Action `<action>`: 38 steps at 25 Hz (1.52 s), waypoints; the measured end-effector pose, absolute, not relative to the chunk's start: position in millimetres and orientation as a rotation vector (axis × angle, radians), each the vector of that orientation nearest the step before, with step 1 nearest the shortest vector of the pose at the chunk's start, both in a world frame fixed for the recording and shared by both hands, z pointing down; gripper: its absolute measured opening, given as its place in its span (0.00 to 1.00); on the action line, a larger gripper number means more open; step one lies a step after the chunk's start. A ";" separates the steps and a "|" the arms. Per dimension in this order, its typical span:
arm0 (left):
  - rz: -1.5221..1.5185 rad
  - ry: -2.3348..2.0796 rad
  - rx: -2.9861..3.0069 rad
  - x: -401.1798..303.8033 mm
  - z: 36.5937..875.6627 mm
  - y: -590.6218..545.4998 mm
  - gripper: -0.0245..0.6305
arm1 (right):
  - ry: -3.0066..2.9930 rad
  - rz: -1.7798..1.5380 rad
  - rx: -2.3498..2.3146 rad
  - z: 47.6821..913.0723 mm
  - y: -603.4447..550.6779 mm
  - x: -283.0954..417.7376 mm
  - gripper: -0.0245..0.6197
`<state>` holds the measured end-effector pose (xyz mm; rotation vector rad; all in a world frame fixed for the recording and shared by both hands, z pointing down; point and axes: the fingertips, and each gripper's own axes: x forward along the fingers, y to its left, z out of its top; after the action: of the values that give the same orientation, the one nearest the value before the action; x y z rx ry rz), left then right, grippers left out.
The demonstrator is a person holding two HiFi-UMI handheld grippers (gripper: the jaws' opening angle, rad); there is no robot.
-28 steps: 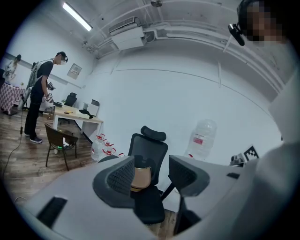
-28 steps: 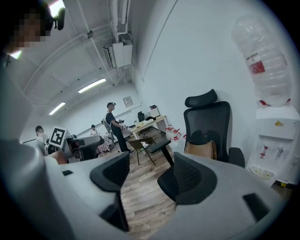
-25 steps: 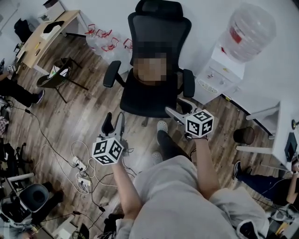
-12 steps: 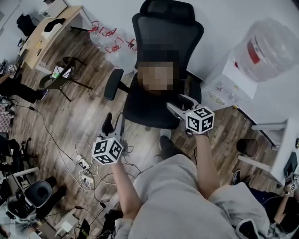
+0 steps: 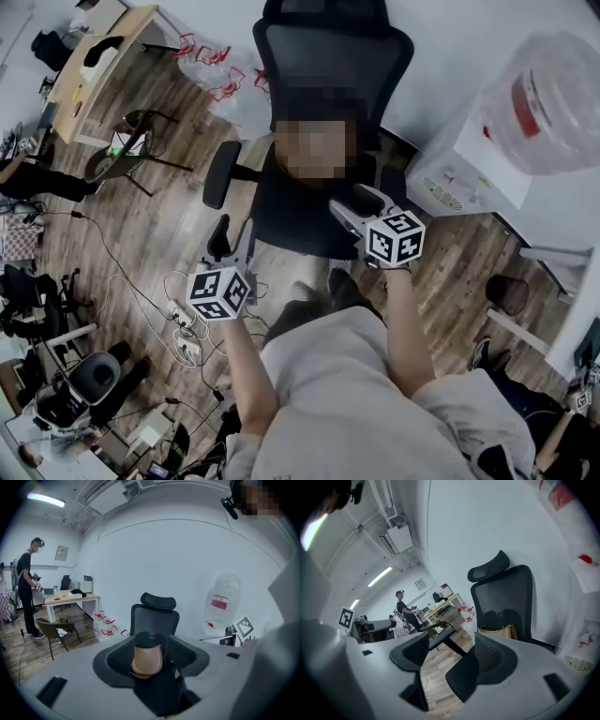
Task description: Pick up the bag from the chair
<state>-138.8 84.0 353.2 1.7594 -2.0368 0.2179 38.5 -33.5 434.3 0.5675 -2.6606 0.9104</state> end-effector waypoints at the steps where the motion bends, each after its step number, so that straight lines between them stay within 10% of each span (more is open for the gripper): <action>1: 0.230 -2.032 1.763 -137.2 353.0 78.5 0.37 | -2.660 0.918 0.568 437.1 -34.6 40.1 0.51; 23: 0.358 -1.631 2.079 -66.9 398.9 -66.5 0.37 | -2.399 0.753 0.994 492.4 -74.3 127.2 0.50; 38: 0.328 -1.370 2.060 -206.1 492.8 -125.2 0.37 | -2.254 1.005 1.212 552.5 -110.2 -21.1 0.49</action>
<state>-206.1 -125.2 492.8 2.0602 -1.3705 0.3285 -21.1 -110.2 552.5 1.2125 -2.2544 1.0047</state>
